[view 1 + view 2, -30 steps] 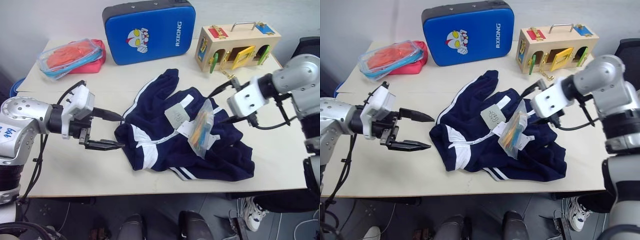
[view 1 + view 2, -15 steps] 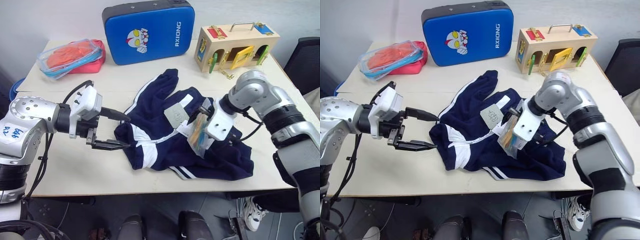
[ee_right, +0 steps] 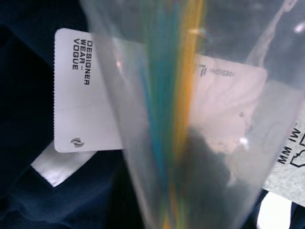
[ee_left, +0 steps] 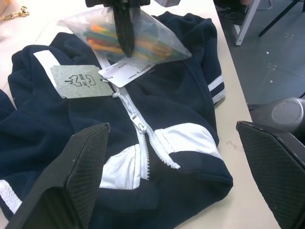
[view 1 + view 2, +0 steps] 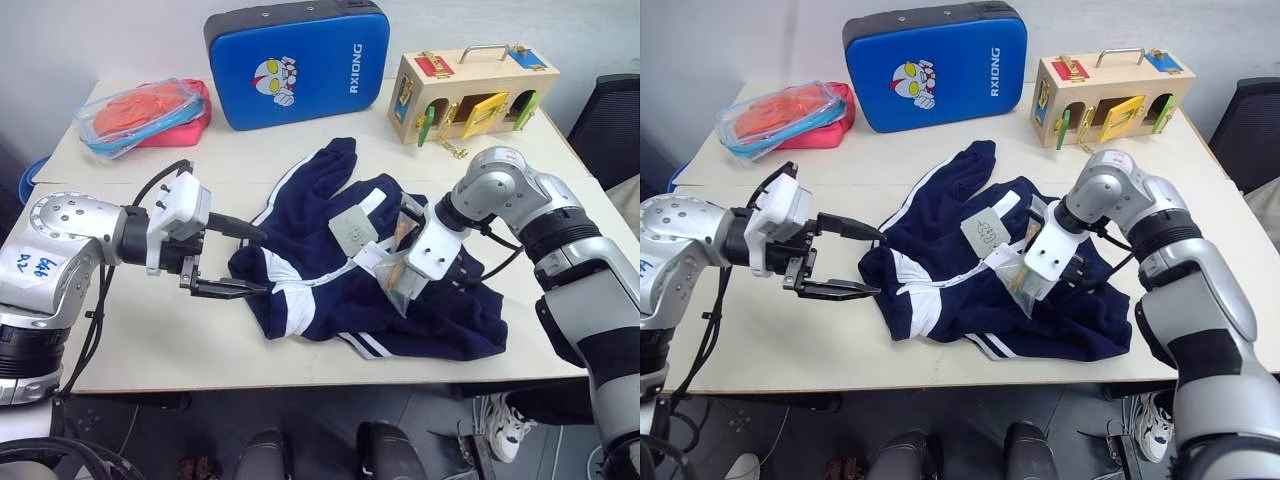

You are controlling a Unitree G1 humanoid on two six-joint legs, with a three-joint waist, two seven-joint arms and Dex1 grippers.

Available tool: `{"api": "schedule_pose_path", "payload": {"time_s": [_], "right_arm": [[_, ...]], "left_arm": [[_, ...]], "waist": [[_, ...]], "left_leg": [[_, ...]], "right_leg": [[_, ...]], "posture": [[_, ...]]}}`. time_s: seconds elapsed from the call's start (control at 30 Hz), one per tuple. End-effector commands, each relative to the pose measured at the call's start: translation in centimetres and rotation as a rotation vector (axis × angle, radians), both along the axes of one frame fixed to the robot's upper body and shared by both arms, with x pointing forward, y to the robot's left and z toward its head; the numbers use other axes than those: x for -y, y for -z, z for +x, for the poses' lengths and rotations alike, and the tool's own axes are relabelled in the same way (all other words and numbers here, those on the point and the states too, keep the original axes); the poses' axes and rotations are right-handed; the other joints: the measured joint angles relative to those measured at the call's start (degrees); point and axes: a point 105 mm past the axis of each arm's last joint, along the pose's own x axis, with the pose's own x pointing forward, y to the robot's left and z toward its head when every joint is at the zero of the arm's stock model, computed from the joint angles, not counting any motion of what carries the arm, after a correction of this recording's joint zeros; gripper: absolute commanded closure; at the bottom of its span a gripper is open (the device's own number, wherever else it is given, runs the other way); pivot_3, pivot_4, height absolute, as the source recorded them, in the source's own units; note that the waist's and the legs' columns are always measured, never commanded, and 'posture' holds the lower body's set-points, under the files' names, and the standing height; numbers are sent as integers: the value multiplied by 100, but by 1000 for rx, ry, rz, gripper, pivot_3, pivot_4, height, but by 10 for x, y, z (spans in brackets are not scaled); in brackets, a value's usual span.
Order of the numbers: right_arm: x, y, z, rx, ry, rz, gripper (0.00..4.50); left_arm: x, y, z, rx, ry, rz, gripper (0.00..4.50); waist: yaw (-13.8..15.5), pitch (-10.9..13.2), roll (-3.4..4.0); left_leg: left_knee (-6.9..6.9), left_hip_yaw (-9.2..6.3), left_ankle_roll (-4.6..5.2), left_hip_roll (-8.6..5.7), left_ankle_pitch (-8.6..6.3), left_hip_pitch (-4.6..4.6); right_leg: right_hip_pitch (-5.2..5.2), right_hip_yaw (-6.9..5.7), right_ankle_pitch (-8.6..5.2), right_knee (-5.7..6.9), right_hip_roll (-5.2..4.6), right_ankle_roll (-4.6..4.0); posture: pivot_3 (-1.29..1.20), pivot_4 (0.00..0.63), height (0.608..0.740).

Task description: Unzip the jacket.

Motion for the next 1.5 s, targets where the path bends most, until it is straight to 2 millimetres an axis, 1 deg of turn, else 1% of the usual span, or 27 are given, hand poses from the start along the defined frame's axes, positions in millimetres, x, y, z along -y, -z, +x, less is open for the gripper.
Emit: {"api": "schedule_pose_path", "payload": {"time_s": [0.03,0.07,0.1,0.17,0.3,0.37,0.43,0.47,0.5,0.57,0.63,0.7,0.77,0.83,0.9,0.97,1.07,1.13,1.17,1.2,1.27,1.3,1.37,1.43,1.5], "right_arm": [[13,-11,-2,-13,54,50,4428],[16,-13,-3,-22,74,76,4435],[21,-19,-2,-38,136,143,4456],[37,-31,-4,-57,247,209,4458],[80,-64,-7,-51,496,325,4458],[101,-75,-8,-39,626,374,4458],[133,-81,-10,-8,791,382,4458],[153,-81,-12,16,883,370,4458],[166,-81,-13,32,941,361,4458],[204,-74,-17,78,1129,359,4458],[230,-65,-21,94,1270,378,4458],[246,-56,-23,106,1369,399,4458],[264,-45,-23,156,1485,427,4458],[276,-37,-24,190,1566,457,4458],[282,-28,-27,175,1621,484,3764],[284,-21,-29,152,1659,508,3183],[289,-16,-30,168,1691,533,2172],[288,-18,-31,151,1694,559,1522],[288,-19,-31,144,1694,567,1088],[287,-21,-31,141,1692,575,766],[286,-28,-31,144,1673,598,40],[283,-34,-29,147,1646,618,12],[269,-55,-22,161,1551,691,12],[243,-84,-15,130,1385,795,12],[207,-110,-18,-6,1188,896,12]], "left_arm": [[4,-8,-1,32,17,-12,0],[5,-8,-1,31,20,-14,0],[8,-7,0,32,26,-17,0],[10,-6,1,34,34,-19,0],[13,-6,4,34,43,-29,0],[15,-5,5,36,52,-34,0],[18,-5,7,37,63,-42,0],[20,-5,7,39,70,-47,0],[22,-5,8,40,74,-49,0],[27,-6,10,47,92,-59,0],[32,-6,11,53,105,-68,0],[37,-8,12,60,117,-78,0],[42,-11,12,69,130,-96,0],[44,-13,11,73,139,-104,0],[45,-14,9,73,142,-106,0],[45,-13,9,72,141,-104,0],[44,-9,7,69,134,-100,0],[43,-8,6,63,131,-99,0],[43,-7,5,62,130,-99,0],[42,-6,5,60,130,-98,0],[42,-5,4,54,130,-94,0],[41,-4,3,51,128,-90,0],[38,2,2,50,127,-59,0],[35,8,1,51,128,-20,0],[32,11,1,55,122,-3,0]], "waist": [[11,0,0],[21,0,0],[36,0,0],[63,0,0],[66,2,2],[57,2,2],[54,2,3],[54,2,2],[59,2,2],[63,2,2],[59,2,2],[51,2,2],[48,2,3],[39,3,5],[27,4,12],[28,5,12],[36,5,13],[42,6,14],[49,6,14],[52,6,14],[56,6,14],[56,6,14],[47,7,18],[19,16,34],[9,22,43]], "left_leg": [[1,0,0,0,0,0],[1,0,0,0,0,0],[3,0,0,0,0,0],[6,-1,1,-1,0,-3],[15,0,3,-5,-2,-13],[13,4,3,-4,-2,-12],[12,11,3,-3,-2,-11],[11,14,3,-3,-2,-11],[11,16,3,-3,-2,-11],[11,18,4,-5,-2,-12],[10,22,4,-6,-3,-11],[9,24,4,-5,-3,-11],[7,25,4,-4,-2,-11],[5,26,4,-4,-2,-10],[3,28,4,-4,-2,-9],[1,30,3,-4,-2,-7],[3,30,3,-4,-2,-7],[4,30,4,-4,-2,-8],[5,29,4,-5,-2,-8],[6,28,4,-4,-2,-8],[8,27,4,-5,-2,-8],[8,26,4,-6,-2,-9],[8,27,4,-5,-2,-8],[7,27,3,-5,-2,-7],[2,28,3,-3,-2,-1]], "right_leg": [[0,0,0,0,0,0],[1,0,0,0,0,0],[3,0,0,0,0,0],[5,-3,0,0,-1,0],[3,-7,0,0,-4,0],[3,-7,0,0,-4,0],[3,-9,0,0,-3,0],[3,-8,0,-1,-3,0],[2,-7,0,-1,-3,0],[2,-6,0,-2,-4,0],[2,-4,0,-3,-5,0],[2,-4,0,-3,-4,0],[0,-3,0,-2,-4,0],[-1,-3,0,-2,-4,0],[-2,-2,0,-2,-4,0],[-2,-1,0,-2,-4,0],[-1,0,0,-2,-4,0],[-1,1,0,-2,-5,0],[-1,2,0,-2,-5,0],[0,1,0,-2,-4,0],[2,1,0,-2,-5,0],[2,1,0,-2,-5,0],[1,1,0,-2,-5,0],[1,2,0,-2,-4,0],[0,8,0,-1,-4,0]], "posture": [[0,150,740],[0,150,740],[0,150,740],[0,150,740],[0,150,740],[0,150,740],[0,150,740],[0,150,740],[0,150,740],[0,150,740],[0,150,740],[0,150,740],[0,150,740],[0,150,740],[0,150,740],[0,150,740],[0,150,740],[0,150,740],[0,150,740],[0,150,740],[0,150,740],[0,150,740],[0,150,740],[0,150,740],[0,150,740]]}}
